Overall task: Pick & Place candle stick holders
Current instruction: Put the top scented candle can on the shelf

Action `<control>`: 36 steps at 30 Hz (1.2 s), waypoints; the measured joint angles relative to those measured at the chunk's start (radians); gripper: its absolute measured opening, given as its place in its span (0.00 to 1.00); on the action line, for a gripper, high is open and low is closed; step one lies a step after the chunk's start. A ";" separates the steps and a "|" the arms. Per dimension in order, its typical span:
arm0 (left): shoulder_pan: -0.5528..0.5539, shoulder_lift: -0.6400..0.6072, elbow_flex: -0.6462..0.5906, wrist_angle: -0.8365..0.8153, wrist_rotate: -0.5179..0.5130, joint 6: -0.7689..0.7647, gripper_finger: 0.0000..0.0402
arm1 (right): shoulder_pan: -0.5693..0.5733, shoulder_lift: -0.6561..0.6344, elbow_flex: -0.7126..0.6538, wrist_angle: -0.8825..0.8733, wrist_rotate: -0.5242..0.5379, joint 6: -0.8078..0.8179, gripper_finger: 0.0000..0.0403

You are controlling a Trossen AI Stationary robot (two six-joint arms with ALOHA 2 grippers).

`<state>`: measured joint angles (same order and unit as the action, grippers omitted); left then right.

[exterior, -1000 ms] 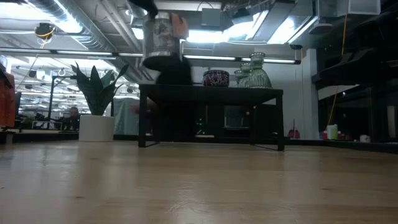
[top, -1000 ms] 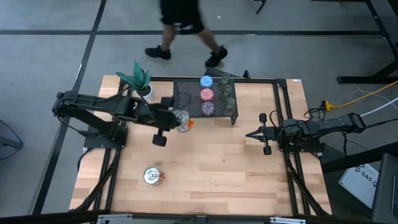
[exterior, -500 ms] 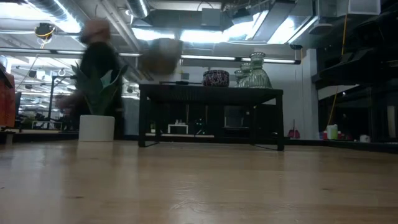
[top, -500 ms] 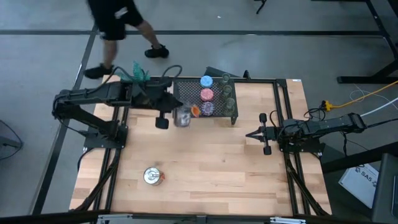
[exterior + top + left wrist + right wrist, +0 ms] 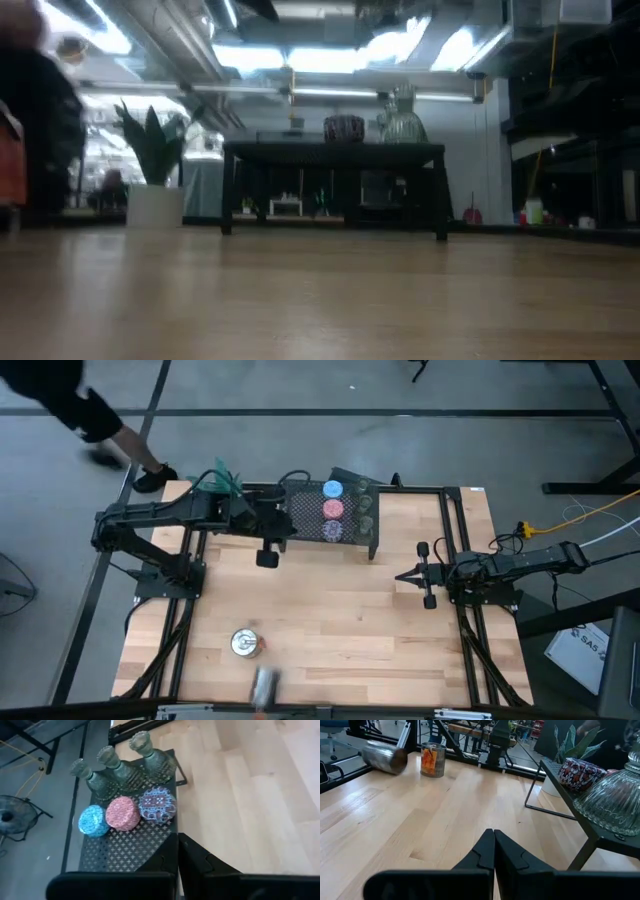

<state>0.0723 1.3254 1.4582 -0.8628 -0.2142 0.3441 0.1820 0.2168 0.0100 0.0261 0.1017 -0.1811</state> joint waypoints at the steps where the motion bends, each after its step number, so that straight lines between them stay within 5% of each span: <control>1: -0.006 -0.002 0.000 -0.001 0.001 -0.006 0.00 | 0.000 0.000 0.000 0.000 0.000 0.000 0.01; 10: -0.045 -0.003 0.000 0.017 0.000 -0.069 0.00 | 0.000 0.000 0.000 0.000 0.000 0.000 0.01; 19: -0.117 -0.006 0.000 -0.152 0.084 -0.250 0.05 | 0.000 0.000 0.000 0.000 0.000 0.000 0.01; 25: -0.309 -0.004 -0.001 -0.193 0.109 -0.388 0.16 | 0.000 0.000 0.000 0.000 0.000 0.000 0.01; 36: -0.777 0.057 0.000 -0.245 -0.053 -0.820 0.42 | 0.000 0.000 0.000 0.000 0.000 0.000 0.01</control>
<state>-0.7050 1.3829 1.4578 -1.1075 -0.2673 -0.4760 0.1819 0.2169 0.0097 0.0261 0.1017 -0.1810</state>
